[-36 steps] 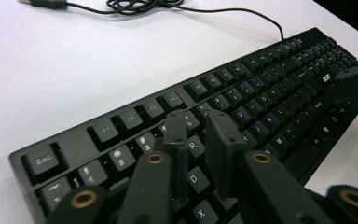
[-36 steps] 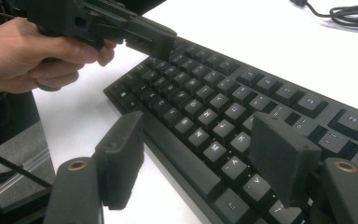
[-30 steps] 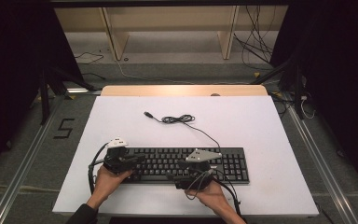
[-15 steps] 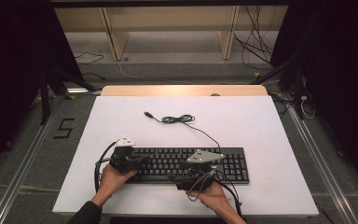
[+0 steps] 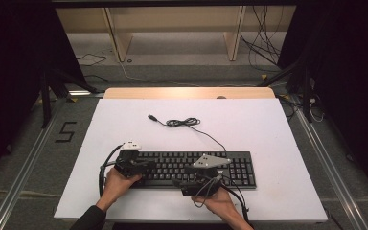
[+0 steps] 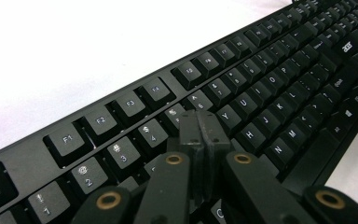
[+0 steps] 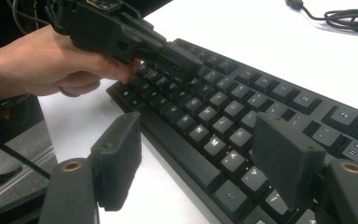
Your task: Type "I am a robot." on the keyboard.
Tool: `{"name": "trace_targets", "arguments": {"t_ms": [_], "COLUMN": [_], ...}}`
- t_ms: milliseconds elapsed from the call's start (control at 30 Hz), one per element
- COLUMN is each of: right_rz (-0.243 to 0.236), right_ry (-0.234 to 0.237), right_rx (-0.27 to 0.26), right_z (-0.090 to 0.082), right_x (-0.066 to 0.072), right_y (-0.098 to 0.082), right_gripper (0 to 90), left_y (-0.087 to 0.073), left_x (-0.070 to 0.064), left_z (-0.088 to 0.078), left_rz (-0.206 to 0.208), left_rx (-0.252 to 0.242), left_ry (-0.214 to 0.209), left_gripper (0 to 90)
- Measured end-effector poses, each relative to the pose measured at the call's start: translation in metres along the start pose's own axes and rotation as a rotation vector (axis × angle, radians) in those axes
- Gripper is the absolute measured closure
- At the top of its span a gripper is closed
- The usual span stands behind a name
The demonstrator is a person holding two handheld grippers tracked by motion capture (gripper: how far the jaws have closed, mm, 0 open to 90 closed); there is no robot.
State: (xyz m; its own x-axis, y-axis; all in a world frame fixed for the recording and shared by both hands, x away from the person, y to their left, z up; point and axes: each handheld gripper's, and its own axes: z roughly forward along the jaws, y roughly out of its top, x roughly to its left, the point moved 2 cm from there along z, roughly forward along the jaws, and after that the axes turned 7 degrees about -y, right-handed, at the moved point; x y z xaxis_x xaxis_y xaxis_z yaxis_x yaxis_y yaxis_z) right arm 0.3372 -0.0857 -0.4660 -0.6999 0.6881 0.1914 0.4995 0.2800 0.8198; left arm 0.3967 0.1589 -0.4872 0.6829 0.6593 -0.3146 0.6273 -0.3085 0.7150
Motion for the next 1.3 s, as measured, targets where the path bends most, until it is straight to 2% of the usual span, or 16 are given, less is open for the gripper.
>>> {"name": "trace_targets", "arguments": {"t_ms": [233, 333, 467, 600, 767, 967, 1300], "right_rz": [-0.002, -0.002, -0.005, -0.005, 0.001, 0.002, 0.008], "right_ry": [0.001, 0.001, 0.001, 0.001, -0.004, -0.014, -0.025], "right_rx": [0.002, 0.003, 0.005, 0.006, 0.004, 0.002, 0.002], "right_z": [0.0, 0.001, 0.001, 0.001, 0.001, 0.002, 0.005], "right_x": [0.001, 0.001, 0.001, 0.001, -0.001, -0.004, -0.007], "right_y": [0.0, 0.0, -0.001, -0.001, -0.001, -0.001, 0.0], "right_gripper": [33.8, 33.8, 33.8, 33.8, 33.9, 33.8, 33.9], "left_y": [-0.001, -0.002, -0.002, -0.002, -0.001, 0.0, -0.006], "left_x": [0.002, 0.003, 0.003, 0.003, 0.003, 0.005, 0.002], "left_z": [0.003, 0.005, 0.005, 0.004, -0.004, -0.018, -0.028], "left_rz": [-0.008, 0.001, -0.011, -0.014, -0.014, -0.053, -0.068], "left_rx": [0.0, 0.021, 0.021, 0.012, -0.027, -0.103, -0.142], "left_ry": [0.014, 0.028, 0.024, 0.02, 0.015, -0.016, -0.047], "left_gripper": [88.9, 89.0, 89.2, 89.0, 88.4, 79.0, 59.5]}}
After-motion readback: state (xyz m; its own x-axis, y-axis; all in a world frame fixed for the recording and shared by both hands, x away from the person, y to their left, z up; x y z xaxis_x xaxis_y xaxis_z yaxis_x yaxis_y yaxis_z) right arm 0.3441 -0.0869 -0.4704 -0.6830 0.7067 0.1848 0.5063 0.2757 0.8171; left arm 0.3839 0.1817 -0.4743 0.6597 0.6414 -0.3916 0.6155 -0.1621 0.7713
